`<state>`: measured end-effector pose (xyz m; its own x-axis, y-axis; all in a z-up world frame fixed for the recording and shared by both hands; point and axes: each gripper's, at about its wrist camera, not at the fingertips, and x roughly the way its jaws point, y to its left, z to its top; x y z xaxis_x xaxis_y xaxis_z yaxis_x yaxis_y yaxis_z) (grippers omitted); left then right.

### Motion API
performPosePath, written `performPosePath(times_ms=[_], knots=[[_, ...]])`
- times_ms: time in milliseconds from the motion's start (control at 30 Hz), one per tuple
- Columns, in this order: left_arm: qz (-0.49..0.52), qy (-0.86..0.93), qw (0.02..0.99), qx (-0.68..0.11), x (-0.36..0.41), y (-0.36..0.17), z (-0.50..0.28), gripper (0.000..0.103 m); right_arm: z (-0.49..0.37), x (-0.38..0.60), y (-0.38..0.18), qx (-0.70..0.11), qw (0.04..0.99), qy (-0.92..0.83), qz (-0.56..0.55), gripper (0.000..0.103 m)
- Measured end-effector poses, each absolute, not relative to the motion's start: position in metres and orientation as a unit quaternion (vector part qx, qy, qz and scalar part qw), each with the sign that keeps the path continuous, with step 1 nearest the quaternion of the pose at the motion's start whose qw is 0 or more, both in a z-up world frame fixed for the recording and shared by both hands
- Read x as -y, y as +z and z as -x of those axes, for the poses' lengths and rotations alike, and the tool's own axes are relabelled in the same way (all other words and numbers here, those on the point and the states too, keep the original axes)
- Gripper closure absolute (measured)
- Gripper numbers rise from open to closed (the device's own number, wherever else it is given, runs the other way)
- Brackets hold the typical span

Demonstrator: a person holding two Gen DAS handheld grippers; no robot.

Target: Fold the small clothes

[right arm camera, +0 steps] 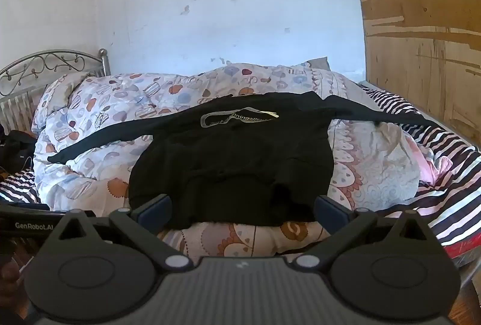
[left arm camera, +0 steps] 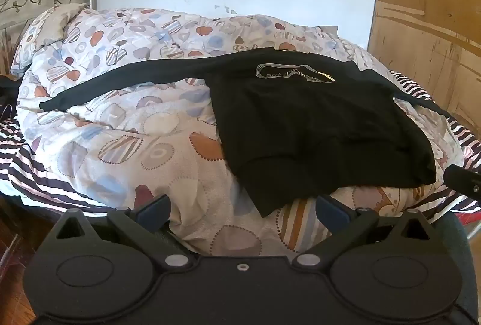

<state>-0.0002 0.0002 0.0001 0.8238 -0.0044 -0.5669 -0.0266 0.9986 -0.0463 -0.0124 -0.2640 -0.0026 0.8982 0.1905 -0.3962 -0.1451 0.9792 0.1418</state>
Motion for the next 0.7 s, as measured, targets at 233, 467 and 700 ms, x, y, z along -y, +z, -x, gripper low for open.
performPosePath(times_ms=[233,467,700], knots=[[0.021,0.01,0.954,-0.299,0.0001,0.0001,0.0001,0.001,0.0111,0.2625,-0.004,-0.214,0.972,0.08,-0.054,0.0],[0.022,0.007,0.953,-0.301,0.0001,0.0003,0.0004,0.001,0.0121,0.2637,-0.0017,-0.219,0.971,0.074,-0.052,0.0],[0.021,0.008,0.953,-0.301,-0.0005,0.0011,0.0011,0.001,0.0127,0.2652,-0.0023,-0.219,0.971,0.074,-0.054,0.0]])
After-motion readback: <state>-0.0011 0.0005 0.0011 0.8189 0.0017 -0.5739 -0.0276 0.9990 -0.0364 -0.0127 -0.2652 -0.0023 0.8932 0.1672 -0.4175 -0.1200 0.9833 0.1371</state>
